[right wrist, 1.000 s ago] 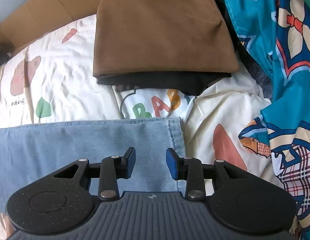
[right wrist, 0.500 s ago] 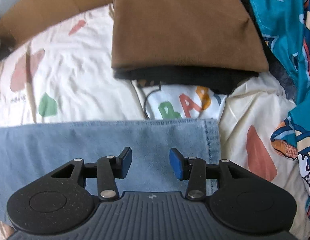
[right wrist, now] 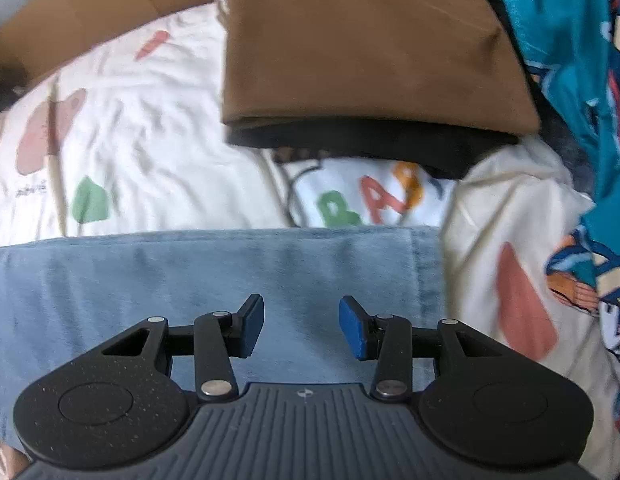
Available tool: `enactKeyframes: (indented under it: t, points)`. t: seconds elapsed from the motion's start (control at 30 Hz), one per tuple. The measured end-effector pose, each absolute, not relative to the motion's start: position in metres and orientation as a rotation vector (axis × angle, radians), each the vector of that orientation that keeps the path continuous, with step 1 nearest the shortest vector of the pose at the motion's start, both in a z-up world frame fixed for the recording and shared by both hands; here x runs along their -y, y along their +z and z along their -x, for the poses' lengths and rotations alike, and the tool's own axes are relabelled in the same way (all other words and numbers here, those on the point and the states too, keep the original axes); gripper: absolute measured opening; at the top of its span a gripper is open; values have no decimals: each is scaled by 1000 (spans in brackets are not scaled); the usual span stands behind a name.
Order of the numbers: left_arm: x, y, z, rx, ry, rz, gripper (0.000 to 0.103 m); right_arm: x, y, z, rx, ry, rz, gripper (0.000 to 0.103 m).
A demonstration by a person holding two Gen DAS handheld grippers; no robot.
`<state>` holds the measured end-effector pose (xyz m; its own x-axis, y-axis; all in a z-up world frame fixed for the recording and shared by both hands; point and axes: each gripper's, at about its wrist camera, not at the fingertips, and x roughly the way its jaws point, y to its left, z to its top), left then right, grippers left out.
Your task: Fold clothes
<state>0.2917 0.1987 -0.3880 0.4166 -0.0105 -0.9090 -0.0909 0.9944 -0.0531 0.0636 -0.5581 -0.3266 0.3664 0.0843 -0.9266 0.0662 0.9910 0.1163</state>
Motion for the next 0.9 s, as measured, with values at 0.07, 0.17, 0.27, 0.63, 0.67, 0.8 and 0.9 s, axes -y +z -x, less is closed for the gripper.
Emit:
enactKeyframes:
  t: [0.07,0.17,0.27,0.63,0.67,0.8,0.9]
  points:
    - [-199,-390,-293,-1135,34,83,3,555,-332,-65,-1200,15,-146,49]
    - [-202,-393,-295,-1127,28,93,3,548,-341,-66,-1230,39,-138,49]
    - [-203,-395,-294,-1105,10,84,3,542,-349,-67,-1261,62,-88,49]
    - [-204,-371,-266,-999,-26,20,3,546,-345,-76,-1251,32,-79,49]
    - [-206,-371,-266,-994,-28,32,3,546,-345,-77,-1251,30,-79,49]
    - [-203,-379,-274,-997,-9,27,3,544,-345,-77,-1255,32,-69,49]
    - [-199,-386,-285,-1012,28,50,3,543,-344,-75,-1255,37,-60,49]
